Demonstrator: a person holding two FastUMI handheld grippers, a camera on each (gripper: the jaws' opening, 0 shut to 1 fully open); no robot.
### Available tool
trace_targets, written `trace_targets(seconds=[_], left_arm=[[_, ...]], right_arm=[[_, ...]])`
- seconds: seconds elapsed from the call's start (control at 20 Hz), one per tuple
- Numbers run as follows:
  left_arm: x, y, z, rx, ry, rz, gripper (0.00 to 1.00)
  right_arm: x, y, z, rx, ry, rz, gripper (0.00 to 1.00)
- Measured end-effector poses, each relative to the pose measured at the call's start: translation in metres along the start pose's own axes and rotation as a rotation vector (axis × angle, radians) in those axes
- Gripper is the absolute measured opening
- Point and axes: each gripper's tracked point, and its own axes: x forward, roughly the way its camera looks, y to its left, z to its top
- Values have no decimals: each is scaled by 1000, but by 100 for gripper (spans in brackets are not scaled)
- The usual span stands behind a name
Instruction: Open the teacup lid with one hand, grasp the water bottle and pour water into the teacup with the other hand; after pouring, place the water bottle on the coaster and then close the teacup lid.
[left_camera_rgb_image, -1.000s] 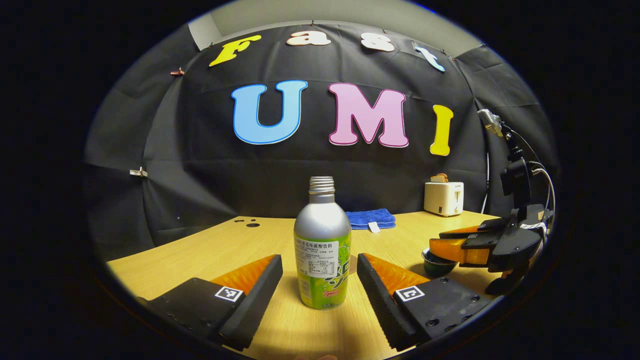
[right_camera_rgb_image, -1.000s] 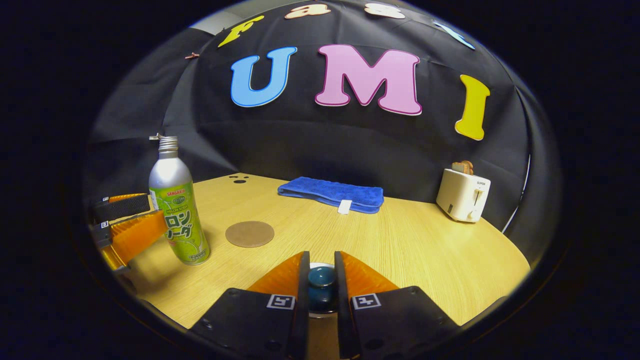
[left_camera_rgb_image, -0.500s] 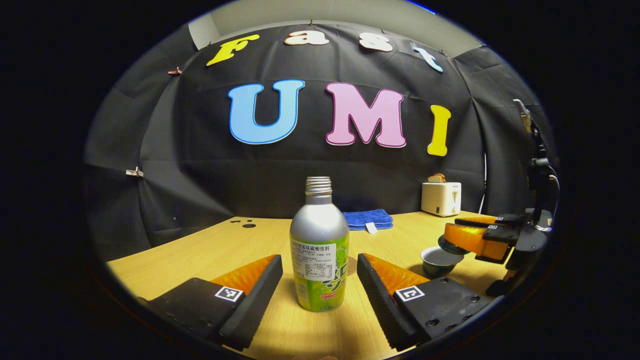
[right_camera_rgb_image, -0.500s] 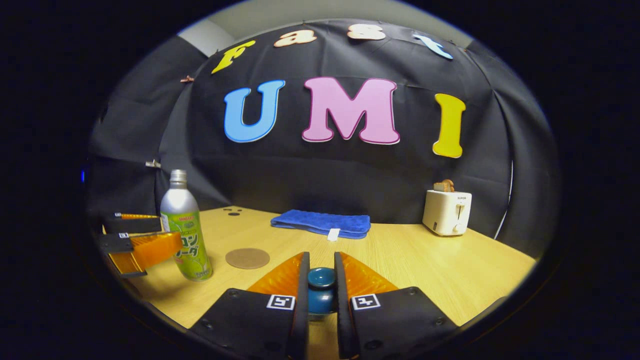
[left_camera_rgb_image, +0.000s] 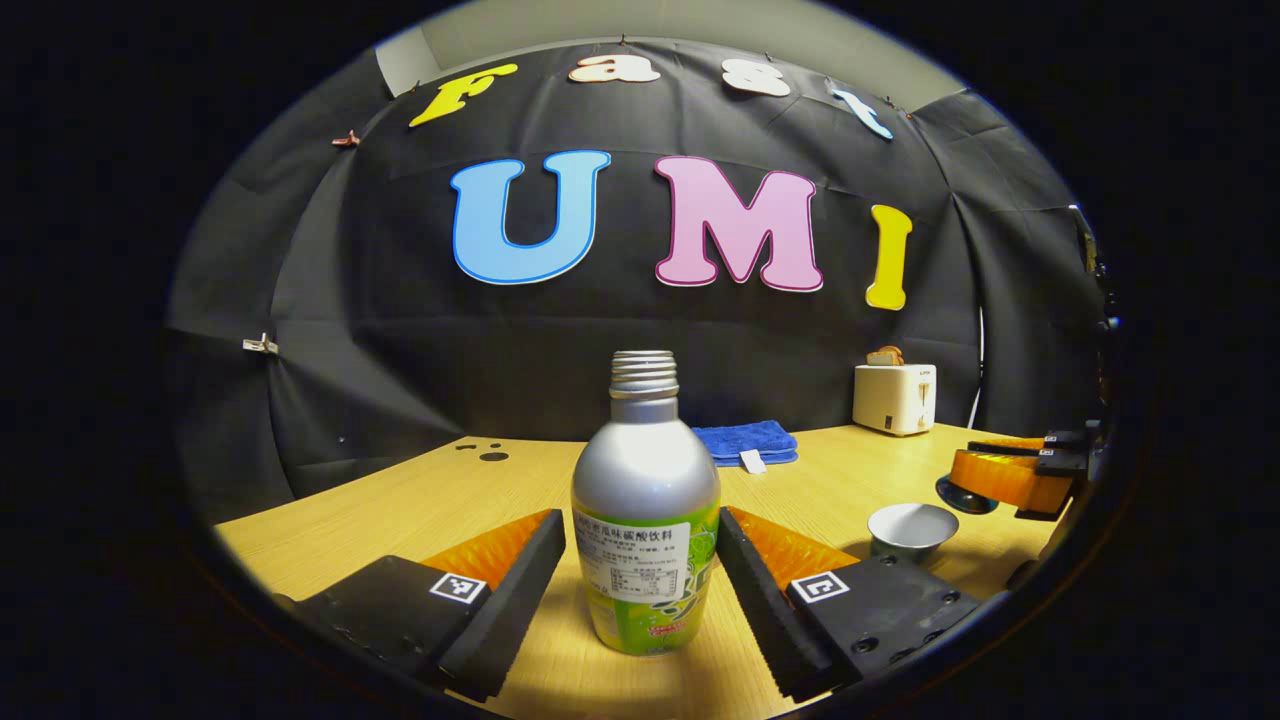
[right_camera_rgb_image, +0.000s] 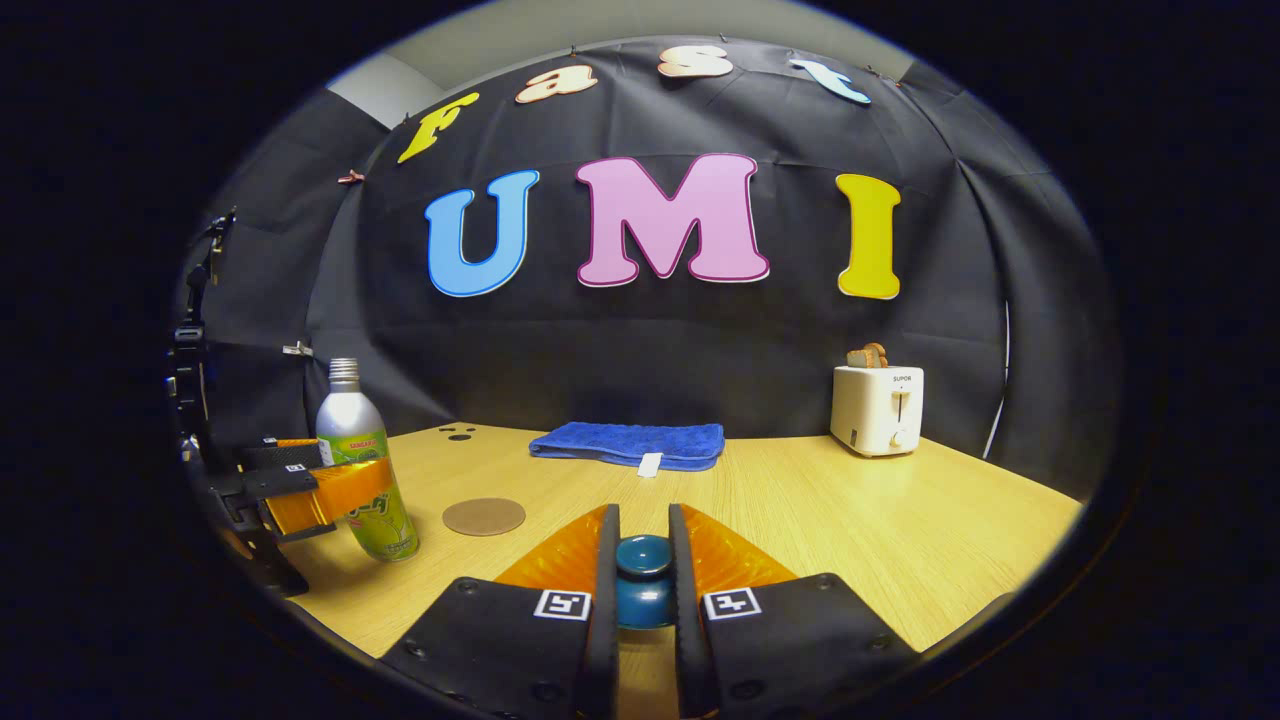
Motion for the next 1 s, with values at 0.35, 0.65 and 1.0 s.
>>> trace_targets(seconds=[0.35,0.65,1.0], left_arm=[[20,-1,-1,-1,2,-19,83],[18,-19,3,216,4,-10,80],[34,-59,7,716,5,-80,78]], right_arm=[[-4,-26,1,-2,0,-4,26],[-5,-59,3,-1,0,-30,26],[-8,-87,4,-1,0,-44,26]])
